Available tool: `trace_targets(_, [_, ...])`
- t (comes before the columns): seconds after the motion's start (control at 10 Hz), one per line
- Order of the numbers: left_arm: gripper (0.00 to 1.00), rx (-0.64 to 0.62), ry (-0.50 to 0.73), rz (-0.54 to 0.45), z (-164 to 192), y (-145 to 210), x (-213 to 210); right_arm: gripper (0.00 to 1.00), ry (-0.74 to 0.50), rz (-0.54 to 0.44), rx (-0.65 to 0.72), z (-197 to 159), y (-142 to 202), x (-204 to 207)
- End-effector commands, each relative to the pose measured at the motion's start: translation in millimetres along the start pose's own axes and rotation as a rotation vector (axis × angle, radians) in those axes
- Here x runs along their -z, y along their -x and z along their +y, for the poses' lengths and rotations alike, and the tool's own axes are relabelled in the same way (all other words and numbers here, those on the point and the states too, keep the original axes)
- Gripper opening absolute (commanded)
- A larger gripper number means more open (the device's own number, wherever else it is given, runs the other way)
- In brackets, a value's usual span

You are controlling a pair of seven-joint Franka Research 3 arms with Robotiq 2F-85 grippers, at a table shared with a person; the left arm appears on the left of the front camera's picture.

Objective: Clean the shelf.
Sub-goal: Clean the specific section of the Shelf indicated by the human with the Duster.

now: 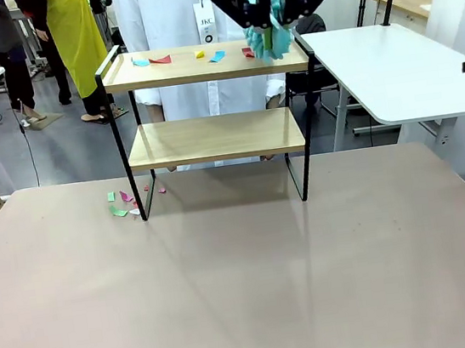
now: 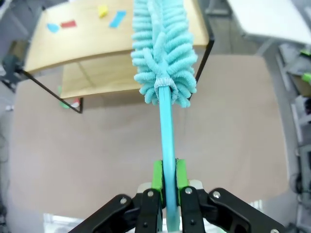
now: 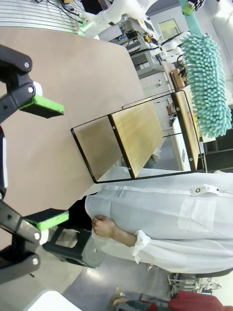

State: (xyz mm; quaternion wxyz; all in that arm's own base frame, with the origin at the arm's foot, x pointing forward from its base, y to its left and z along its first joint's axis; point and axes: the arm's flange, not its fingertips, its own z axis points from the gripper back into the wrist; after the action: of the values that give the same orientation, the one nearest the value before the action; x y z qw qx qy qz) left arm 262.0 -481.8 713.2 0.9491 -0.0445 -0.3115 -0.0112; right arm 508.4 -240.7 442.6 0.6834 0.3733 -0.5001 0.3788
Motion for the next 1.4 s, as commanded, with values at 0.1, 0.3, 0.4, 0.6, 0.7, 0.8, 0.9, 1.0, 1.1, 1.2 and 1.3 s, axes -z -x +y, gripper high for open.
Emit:
trace_targets(0.1, [0.13, -0.068, -0.023, -0.103, -45.4, -17.6, 7.2, 1.0, -0.001, 0.004, -0.005, 0.9, -2.5, 0.2])
trace_targets(0.3, [0.13, -0.052, 0.009, -0.12, -50.1, -21.9, 22.0, 1.0, -0.001, 0.004, -0.005, 0.9, -2.5, 0.2])
trace_targets(0.4, [0.13, -0.058, 0.02, -0.128, -50.5, -22.4, 29.3, 1.0, -0.001, 0.004, -0.005, 0.9, -2.5, 0.2])
trace_targets(0.6, [0.13, -0.047, 0.02, -0.135, -51.2, -24.5, 44.4, 1.0, -0.001, 0.004, -0.005, 0.9, -2.5, 0.2])
trace_targets(0.7, [0.13, -0.038, 0.013, -0.129, -50.1, -25.4, 51.9, 1.0, -0.001, 0.004, -0.005, 0.9, -2.5, 0.2])
trace_targets(0.8, [0.13, -0.041, -0.004, -0.116, -47.7, -26.5, 60.3, 1.0, -0.001, 0.004, -0.005, 0.9, -2.5, 0.2])
trace_targets(0.9, [0.13, -0.046, -0.008, -0.1, -44.0, -26.8, 67.3, 1.0, -0.001, 0.004, -0.005, 0.9, -2.5, 0.2])
trace_targets(1.0, [0.13, -0.051, 0.007, -0.073, -41.6, -26.5, 73.3, 1.0, -0.001, 0.004, -0.005, 0.9, -2.5, 0.2])
trace_targets(1.1, [0.13, -0.044, 0.013, -0.051, -38.7, -25.7, 79.7, 1.0, -0.001, 0.004, -0.005, 0.9, -2.5, 0.2])
trace_targets(1.2, [0.13, -0.045, 0.021, -0.027, -34.9, -25.0, 85.3, 1.0, -0.001, 0.004, -0.005, 0.9, -2.5, 0.2])
trace_targets(1.3, [0.13, -0.048, 0.014, -0.015, -31.7, -24.2, 88.9, 1.0, -0.001, 0.004, -0.005, 0.9, -2.5, 0.2])
